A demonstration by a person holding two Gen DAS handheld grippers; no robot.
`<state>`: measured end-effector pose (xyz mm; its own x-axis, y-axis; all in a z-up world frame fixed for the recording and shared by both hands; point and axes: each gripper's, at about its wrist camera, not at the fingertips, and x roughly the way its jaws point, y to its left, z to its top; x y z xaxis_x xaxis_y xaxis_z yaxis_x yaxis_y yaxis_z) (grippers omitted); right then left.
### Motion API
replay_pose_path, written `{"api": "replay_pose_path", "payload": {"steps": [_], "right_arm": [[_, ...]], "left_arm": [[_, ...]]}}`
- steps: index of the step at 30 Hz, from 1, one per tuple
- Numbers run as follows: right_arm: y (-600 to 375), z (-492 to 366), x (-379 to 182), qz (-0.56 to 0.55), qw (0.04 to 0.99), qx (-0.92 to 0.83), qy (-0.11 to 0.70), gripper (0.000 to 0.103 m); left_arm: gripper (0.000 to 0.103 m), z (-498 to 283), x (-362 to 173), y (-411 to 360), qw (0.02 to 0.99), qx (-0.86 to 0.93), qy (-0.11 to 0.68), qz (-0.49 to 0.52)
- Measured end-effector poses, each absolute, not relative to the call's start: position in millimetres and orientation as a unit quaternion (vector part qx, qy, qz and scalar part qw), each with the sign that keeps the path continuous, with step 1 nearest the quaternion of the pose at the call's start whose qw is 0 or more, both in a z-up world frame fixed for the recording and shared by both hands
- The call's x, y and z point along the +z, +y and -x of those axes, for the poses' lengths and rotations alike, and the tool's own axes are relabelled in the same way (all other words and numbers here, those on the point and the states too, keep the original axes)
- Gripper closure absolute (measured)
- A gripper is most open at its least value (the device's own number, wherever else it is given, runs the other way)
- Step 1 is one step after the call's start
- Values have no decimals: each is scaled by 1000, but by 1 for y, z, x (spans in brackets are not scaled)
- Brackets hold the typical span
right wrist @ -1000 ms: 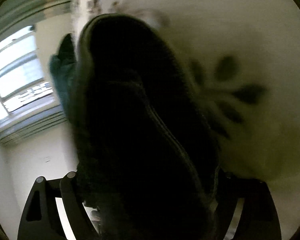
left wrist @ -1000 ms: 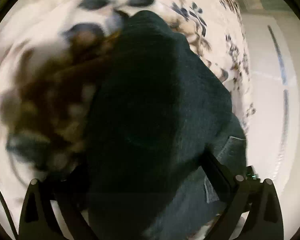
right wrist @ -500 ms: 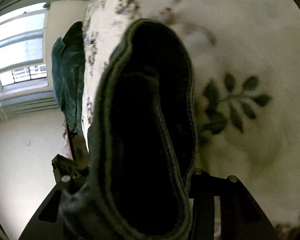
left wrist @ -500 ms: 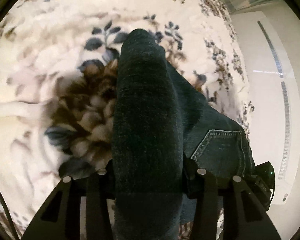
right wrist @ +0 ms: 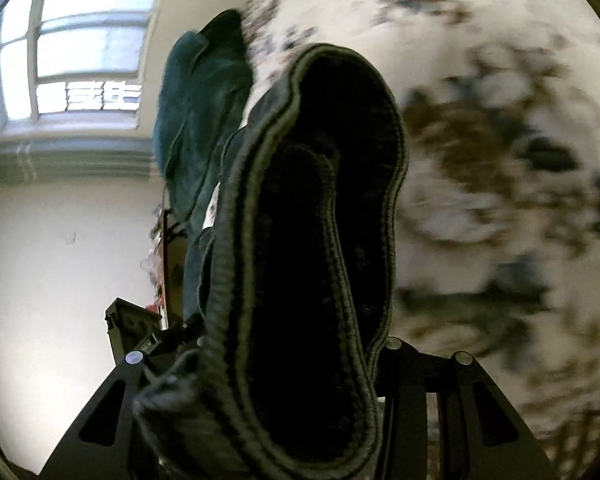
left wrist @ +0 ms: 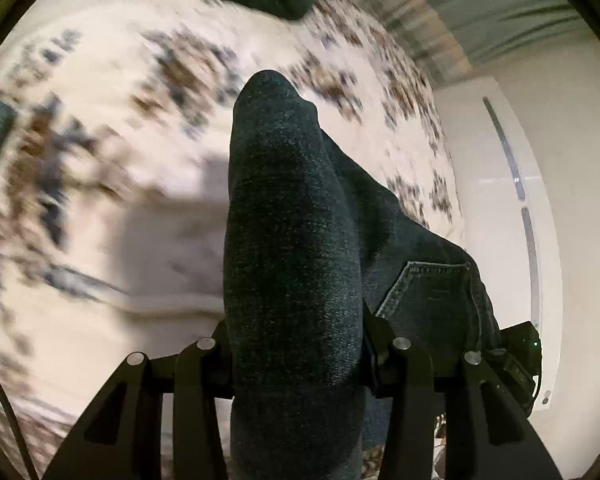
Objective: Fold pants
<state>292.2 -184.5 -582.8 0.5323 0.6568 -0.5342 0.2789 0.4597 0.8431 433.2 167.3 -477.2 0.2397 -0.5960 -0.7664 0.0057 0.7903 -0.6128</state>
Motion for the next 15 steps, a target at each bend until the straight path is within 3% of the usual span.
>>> {"api": "replay_pose_path", "payload": {"steps": [7,15], "right_arm": [[-22,-350,-559,-491,718,185,457,60],[183,-427,-588,-509,682,255,460,60]], "left_arm": [[62,-458,-444,341,775,-166,559,244],[62,-490,-439,526,798,-114,552,210]]}}
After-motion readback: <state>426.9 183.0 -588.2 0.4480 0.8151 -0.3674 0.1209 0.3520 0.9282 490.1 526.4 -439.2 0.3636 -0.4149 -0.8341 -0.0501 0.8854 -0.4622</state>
